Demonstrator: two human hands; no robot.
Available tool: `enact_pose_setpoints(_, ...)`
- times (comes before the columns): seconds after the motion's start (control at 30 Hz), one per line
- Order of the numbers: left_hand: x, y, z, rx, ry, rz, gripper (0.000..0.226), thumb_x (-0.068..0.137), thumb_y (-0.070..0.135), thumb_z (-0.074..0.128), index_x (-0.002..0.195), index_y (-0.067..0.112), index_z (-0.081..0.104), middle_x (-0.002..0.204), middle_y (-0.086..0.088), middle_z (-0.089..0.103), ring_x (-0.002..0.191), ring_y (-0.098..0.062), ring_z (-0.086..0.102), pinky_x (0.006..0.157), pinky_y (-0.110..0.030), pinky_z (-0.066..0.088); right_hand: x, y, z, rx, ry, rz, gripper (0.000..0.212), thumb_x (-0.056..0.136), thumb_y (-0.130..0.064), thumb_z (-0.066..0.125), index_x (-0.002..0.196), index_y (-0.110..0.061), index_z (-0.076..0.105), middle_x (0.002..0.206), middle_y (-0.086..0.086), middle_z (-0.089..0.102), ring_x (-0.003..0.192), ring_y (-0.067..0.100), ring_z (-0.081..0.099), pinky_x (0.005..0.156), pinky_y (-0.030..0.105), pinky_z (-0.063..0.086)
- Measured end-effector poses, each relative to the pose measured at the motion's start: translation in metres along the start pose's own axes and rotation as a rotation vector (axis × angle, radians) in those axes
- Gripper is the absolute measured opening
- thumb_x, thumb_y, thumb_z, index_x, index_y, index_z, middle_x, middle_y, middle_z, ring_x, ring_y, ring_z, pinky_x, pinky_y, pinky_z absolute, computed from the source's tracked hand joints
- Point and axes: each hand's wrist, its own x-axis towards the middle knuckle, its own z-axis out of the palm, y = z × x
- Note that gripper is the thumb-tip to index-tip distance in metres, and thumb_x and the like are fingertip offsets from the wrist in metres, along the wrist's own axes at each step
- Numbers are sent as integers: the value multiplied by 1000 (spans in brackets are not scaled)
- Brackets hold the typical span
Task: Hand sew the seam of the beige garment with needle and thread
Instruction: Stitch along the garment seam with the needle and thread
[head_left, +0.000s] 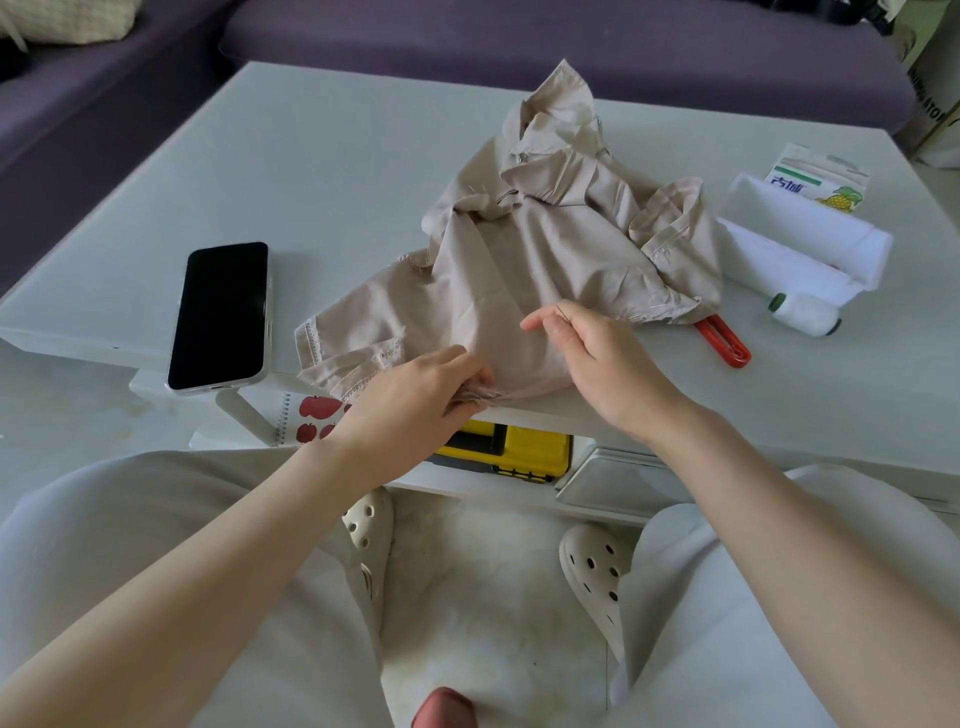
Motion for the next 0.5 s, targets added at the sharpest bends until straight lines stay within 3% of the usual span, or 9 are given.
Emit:
enact_pose_setpoints(0.07,-1,1,-1,57,13,-18,38,91,28,58,126,19,46,109,3,51,83,-19,59,60,-36,50,2,7,2,-93,-60,32,24,99,-26,45,119,-15,53,64,-19,42,59,-5,41,61,13,31)
enact_pose_setpoints(0.17,-3,3,-1,100,47,-31,40,91,25,57,125,11,42,104,1,43,76,-26,60,56,-44,51,2,10,8,-172,-184,40,32,99,-22,45,130,-12,45,82,-23,27,74,-8,35,73,12,28)
enact_pose_setpoints(0.27,-3,4,-1,76,39,-46,27,91,16,52,114,8,41,98,5,35,71,-27,56,57,-45,48,-1,4,16,-115,-160,-27,25,100,-22,45,123,-16,51,81,-23,31,73,-11,40,71,11,31)
enact_pose_setpoints(0.4,-4,7,-3,18,55,-92,18,92,14,50,105,9,39,95,2,38,67,-28,52,57,-41,45,-2,-1,25,-112,-190,-85,27,93,-37,54,112,-18,59,73,-13,37,62,4,38,64,19,29)
enact_pose_setpoints(0.5,-5,5,-4,-8,44,-153,16,93,18,50,103,11,39,94,2,46,66,-25,53,56,-37,43,-3,2,26,-115,-254,-39,26,94,-38,52,112,-19,55,76,-16,41,64,2,41,73,20,29)
